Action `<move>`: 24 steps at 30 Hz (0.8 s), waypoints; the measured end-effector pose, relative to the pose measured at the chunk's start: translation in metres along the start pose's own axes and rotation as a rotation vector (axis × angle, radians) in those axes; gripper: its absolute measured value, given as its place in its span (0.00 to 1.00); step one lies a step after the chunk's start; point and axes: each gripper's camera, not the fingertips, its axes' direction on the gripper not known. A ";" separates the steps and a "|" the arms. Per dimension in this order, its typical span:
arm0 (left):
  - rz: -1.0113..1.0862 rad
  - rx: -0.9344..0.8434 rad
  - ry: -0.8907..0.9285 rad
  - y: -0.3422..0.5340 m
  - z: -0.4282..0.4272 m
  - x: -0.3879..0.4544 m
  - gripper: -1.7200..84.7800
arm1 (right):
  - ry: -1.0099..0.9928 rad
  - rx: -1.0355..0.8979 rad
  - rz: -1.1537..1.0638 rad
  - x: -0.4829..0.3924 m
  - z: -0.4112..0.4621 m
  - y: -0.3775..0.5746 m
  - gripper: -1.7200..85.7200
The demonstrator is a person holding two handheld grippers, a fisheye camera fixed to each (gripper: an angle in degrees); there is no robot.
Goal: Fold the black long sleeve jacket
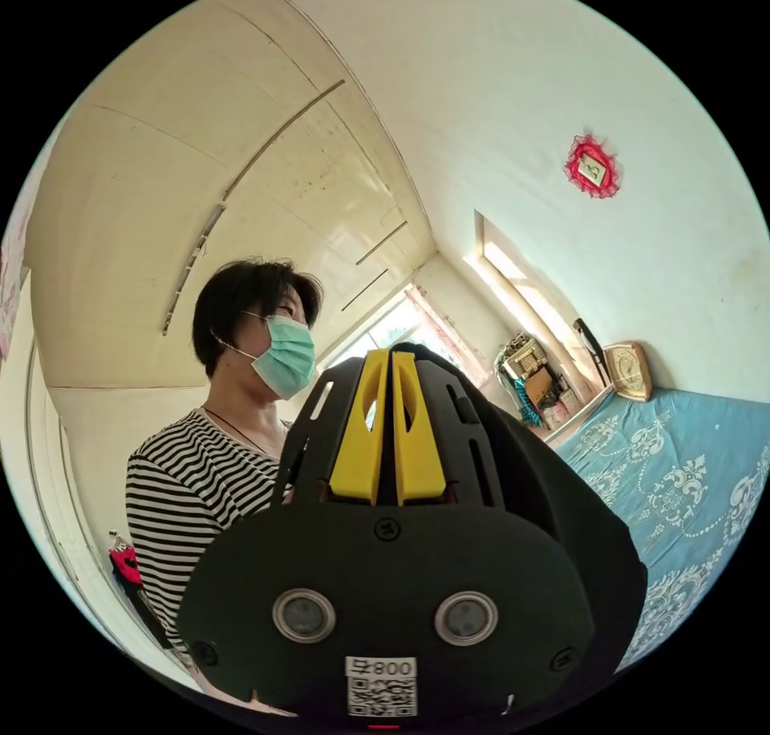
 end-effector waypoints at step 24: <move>0.026 -0.041 -0.188 -0.017 0.051 -0.195 0.05 | 0.130 -0.134 -0.108 -0.066 0.184 -0.192 0.02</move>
